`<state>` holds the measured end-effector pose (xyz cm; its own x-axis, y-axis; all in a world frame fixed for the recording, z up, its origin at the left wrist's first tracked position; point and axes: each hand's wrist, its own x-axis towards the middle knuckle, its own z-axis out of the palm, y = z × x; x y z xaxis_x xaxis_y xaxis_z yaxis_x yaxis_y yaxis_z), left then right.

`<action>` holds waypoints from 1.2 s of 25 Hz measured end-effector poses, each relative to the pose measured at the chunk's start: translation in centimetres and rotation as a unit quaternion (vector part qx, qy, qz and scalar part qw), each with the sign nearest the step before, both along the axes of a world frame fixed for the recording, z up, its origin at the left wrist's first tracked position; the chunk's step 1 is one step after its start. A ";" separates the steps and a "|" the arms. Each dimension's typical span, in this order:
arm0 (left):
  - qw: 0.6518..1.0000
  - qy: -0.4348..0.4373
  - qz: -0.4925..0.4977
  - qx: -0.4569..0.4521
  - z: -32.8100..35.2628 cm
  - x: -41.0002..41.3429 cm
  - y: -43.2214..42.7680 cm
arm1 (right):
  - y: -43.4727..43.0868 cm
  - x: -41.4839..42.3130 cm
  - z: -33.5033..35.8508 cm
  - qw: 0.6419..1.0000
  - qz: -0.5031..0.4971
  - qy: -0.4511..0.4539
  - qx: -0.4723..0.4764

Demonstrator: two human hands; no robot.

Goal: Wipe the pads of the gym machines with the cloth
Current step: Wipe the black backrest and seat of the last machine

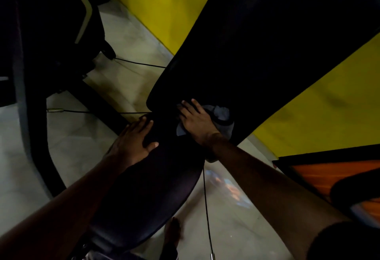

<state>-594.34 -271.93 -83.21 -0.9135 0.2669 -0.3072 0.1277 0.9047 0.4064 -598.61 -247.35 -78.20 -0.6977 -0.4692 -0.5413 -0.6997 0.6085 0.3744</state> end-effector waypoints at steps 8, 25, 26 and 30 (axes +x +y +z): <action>0.999 -0.030 0.014 0.006 0.7 0.0 0.3 | 3.2 3.5 -0.2 0.992 0.075 0.049 0.084; 0.971 0.041 0.176 0.156 1.7 7.2 -3.4 | -2.2 5.0 2.4 0.834 -0.360 0.003 -0.419; 0.969 0.036 0.187 0.160 2.1 8.0 -3.7 | -3.1 6.2 1.7 0.794 -0.424 -0.027 -0.435; 0.965 0.009 0.181 0.190 3.3 9.8 -5.5 | -6.5 10.2 -2.1 0.775 -0.486 0.082 -0.396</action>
